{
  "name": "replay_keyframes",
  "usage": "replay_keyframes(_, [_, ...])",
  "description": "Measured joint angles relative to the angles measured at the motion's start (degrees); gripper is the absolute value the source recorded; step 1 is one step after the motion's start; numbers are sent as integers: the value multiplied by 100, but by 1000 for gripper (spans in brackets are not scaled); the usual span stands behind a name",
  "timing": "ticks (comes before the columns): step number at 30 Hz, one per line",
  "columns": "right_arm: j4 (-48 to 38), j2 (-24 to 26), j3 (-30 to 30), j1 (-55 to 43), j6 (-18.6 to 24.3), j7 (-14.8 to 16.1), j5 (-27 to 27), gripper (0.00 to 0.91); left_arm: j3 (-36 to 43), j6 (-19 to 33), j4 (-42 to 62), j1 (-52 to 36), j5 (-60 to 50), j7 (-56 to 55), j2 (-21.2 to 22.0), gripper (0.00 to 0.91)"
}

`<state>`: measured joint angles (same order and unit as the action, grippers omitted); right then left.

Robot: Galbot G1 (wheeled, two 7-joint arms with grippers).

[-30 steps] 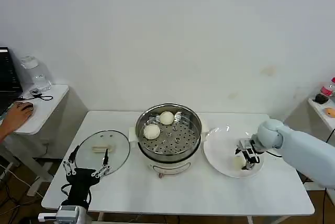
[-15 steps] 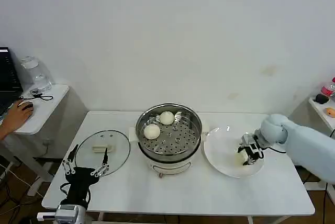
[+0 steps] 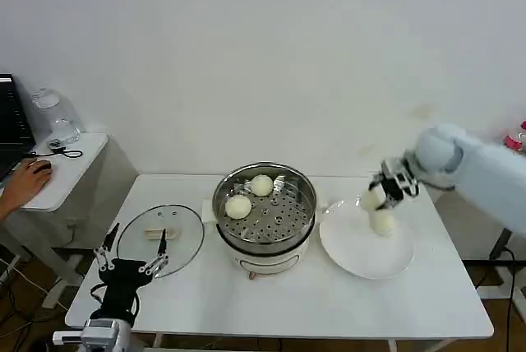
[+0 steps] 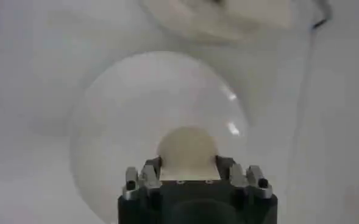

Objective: Take steamed baozi put them in steamer then cover it.

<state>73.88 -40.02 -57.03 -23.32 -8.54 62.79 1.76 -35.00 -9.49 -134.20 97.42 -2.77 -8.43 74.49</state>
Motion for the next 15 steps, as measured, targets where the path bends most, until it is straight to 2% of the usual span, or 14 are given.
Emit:
replay_keyframes(7, [-244, -678, -332, -870, -25, -43, 373, 635, -57, -5, -69, 13, 48, -1, 8, 907])
replay_keyframes(15, [-159, -1531, -681, -1223, -92, -107, 677, 635, -104, -10, -48, 12, 55, -4, 38, 907])
